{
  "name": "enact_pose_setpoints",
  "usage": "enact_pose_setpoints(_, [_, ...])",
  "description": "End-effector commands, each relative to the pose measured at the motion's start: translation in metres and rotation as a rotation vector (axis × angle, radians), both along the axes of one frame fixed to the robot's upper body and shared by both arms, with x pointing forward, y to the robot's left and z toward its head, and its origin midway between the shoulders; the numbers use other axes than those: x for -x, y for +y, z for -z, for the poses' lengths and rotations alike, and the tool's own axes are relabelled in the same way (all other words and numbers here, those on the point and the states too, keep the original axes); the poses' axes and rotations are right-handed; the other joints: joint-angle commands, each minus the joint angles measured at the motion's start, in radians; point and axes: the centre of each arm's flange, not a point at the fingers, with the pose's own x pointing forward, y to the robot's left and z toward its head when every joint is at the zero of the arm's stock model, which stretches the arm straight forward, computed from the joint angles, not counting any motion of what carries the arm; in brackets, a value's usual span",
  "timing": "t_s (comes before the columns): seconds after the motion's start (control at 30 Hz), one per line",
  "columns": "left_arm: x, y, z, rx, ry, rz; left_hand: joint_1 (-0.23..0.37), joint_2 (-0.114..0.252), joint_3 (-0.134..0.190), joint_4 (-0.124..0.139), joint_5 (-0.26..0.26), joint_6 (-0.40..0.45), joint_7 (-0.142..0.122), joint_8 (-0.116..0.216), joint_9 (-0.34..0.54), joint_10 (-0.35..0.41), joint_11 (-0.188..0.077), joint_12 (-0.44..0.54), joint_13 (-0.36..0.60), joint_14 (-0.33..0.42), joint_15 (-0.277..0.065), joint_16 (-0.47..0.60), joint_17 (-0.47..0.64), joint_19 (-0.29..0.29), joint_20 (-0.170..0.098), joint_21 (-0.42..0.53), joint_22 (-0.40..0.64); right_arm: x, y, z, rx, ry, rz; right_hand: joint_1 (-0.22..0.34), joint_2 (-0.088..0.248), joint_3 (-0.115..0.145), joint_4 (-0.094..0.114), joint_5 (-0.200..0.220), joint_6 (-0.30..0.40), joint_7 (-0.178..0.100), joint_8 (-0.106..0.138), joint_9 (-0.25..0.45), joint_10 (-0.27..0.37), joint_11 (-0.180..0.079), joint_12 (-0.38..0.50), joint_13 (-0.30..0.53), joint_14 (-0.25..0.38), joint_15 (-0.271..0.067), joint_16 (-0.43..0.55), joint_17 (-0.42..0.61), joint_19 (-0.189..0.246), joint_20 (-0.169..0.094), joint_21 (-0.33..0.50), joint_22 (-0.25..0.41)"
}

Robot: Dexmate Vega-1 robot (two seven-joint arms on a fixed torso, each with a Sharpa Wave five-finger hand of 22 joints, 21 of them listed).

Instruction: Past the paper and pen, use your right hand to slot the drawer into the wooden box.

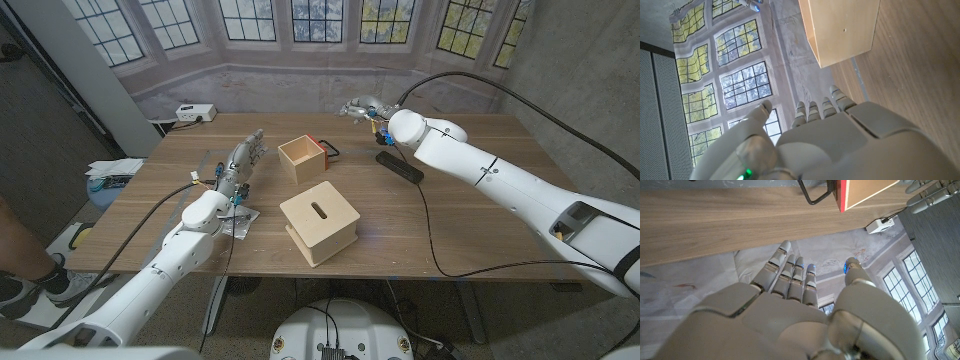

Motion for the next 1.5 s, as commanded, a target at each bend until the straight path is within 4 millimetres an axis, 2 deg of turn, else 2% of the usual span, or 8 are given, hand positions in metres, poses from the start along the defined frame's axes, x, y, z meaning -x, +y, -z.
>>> enact_pose_setpoints(0.03, [0.005,0.007,0.002,0.008,-0.006,-0.013,0.008,0.001,0.004,-0.007,0.006,0.009,-0.001,0.004,0.005,0.002,0.002,0.008,0.003,-0.002,0.010,0.002,0.003,0.004,0.002,0.003,0.004,-0.005,0.027,0.000,0.038,0.038,0.028,0.016,0.004,0.005,-0.001,-0.001,0.006,0.003,0.004,0.004,0.009,-0.001,0.008,0.002,0.005,0.004,0.005,0.003,0.007,-0.002,0.007,0.002])
enact_pose_setpoints(0.67, [0.007,0.012,0.006,0.012,-0.008,-0.020,0.007,0.002,0.004,-0.012,0.006,0.012,0.000,0.003,0.005,0.003,0.003,0.009,0.003,-0.001,0.010,0.003,0.003,0.005,0.002,0.003,0.004,-0.011,0.054,0.000,0.127,0.069,0.103,0.045,0.003,0.003,0.003,-0.001,0.028,0.015,0.004,0.006,0.046,0.002,0.021,0.012,0.039,0.009,0.013,0.007,0.024,0.011,0.006,0.003])
enact_pose_setpoints(1.2, [0.009,0.016,0.014,0.030,-0.003,-0.022,0.009,0.004,0.004,-0.017,0.007,0.012,0.000,0.002,0.005,0.003,0.003,0.008,0.003,-0.001,0.010,0.003,0.003,0.006,0.002,0.004,0.004,-0.021,0.090,0.003,0.229,0.089,0.171,0.078,0.004,0.004,0.004,0.002,0.055,0.028,0.004,0.007,0.088,0.005,0.043,0.026,0.080,0.005,0.022,0.011,0.045,0.021,0.006,0.003])
enact_pose_setpoints(1.5, [0.009,0.017,0.017,0.037,0.000,-0.019,0.011,0.005,0.004,-0.021,0.007,0.016,0.001,0.003,0.006,0.007,0.003,0.010,0.004,0.000,0.010,0.003,0.003,0.006,0.002,0.004,0.004,-0.025,0.101,0.005,0.273,0.114,0.204,0.102,0.011,0.009,0.001,0.004,0.067,0.034,0.002,0.008,0.107,0.005,0.058,0.036,0.085,0.007,0.020,0.013,0.052,0.022,0.004,0.003])
